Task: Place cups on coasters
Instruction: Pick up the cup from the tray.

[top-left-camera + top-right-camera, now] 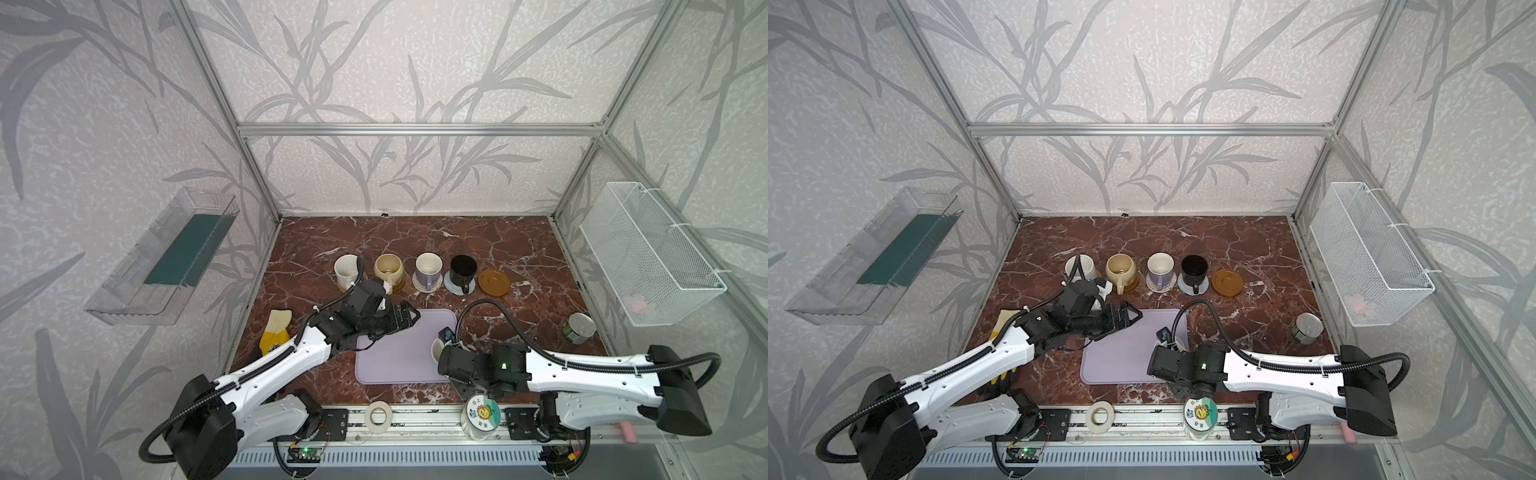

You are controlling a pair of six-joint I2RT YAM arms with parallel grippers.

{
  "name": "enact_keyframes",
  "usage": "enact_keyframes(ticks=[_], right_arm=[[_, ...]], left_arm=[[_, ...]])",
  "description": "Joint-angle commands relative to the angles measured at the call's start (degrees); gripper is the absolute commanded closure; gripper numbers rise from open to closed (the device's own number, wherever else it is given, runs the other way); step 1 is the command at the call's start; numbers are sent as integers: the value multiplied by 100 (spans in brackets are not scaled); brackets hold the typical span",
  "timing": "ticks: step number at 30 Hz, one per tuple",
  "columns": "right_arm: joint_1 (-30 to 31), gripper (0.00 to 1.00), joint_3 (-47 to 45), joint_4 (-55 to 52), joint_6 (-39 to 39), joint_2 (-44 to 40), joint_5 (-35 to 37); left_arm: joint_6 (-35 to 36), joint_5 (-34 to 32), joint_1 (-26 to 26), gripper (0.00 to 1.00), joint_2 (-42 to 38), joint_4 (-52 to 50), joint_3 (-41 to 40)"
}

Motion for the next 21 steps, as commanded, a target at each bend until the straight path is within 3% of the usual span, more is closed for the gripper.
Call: enact_keyframes(ticks=[1, 11, 21], right_arm=[[33, 100, 365, 120, -160, -334, 533], [-219, 100, 715, 24, -584, -428, 800], [-1157, 100, 1031, -69, -1032, -620, 490]], left_arm=[[128, -260, -10, 1, -207, -293, 165], [150, -620, 26, 2, -643, 118, 177], [392, -576, 89, 2, -593, 1058, 303]])
